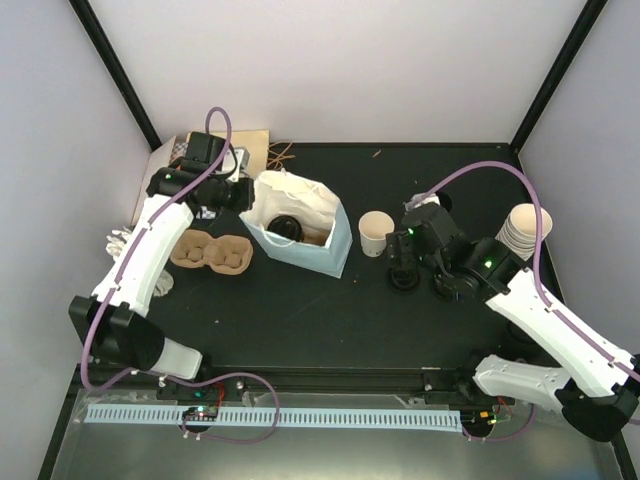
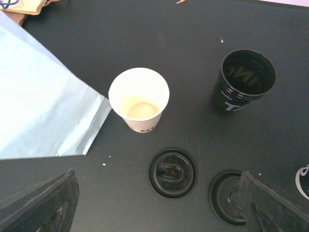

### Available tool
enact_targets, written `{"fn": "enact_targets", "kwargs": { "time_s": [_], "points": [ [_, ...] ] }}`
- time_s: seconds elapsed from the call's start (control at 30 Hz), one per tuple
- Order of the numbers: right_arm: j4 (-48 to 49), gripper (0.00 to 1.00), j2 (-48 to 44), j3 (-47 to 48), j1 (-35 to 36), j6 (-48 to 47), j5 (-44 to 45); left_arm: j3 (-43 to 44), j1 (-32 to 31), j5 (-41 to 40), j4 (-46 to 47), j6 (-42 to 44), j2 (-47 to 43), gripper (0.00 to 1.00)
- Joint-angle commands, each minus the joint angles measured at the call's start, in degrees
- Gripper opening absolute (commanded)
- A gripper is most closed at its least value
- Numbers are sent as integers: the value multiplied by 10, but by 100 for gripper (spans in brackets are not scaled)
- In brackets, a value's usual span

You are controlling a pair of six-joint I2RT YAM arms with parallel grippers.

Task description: Pack the takeout coffee

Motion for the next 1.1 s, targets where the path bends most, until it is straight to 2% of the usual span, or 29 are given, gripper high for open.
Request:
{"fn": "enact_targets", "kwargs": {
  "time_s": [0.0, 0.3, 0.4, 0.47, 0.6, 0.67, 0.77, 0.87, 0.93, 1.07],
  "points": [
    [-10, 92, -8, -6, -21, 8, 17, 57, 24, 36, 11, 17, 41, 2],
    [-16, 87, -1, -15, -54, 1, 8, 94, 51, 57, -2, 26, 83, 3],
    [-16, 87, 8, -17, -68, -4, 3, 96, 53, 62, -5, 28, 81, 13],
    [-14, 87, 14, -13, -83, -8, -2, 97, 54, 63, -7, 30, 77, 28],
    [-7, 85, 34, 5, -112, -21, -17, 99, 55, 69, -8, 31, 59, 47],
    [-6, 79, 54, 15, -126, -26, -21, 102, 55, 75, -9, 32, 47, 59],
    [-9, 67, 89, 33, -147, -30, -25, 107, 56, 71, -8, 34, 21, 71],
    [3, 58, 117, 45, -177, -36, -36, 105, 56, 49, -6, 34, -11, 78],
    [13, 51, 137, 53, -202, -40, -51, 99, 56, 40, -4, 35, -37, 79],
    [21, 45, 188, 77, -240, -48, -68, 70, 53, 48, -1, 24, -107, 83]
  ]
}}
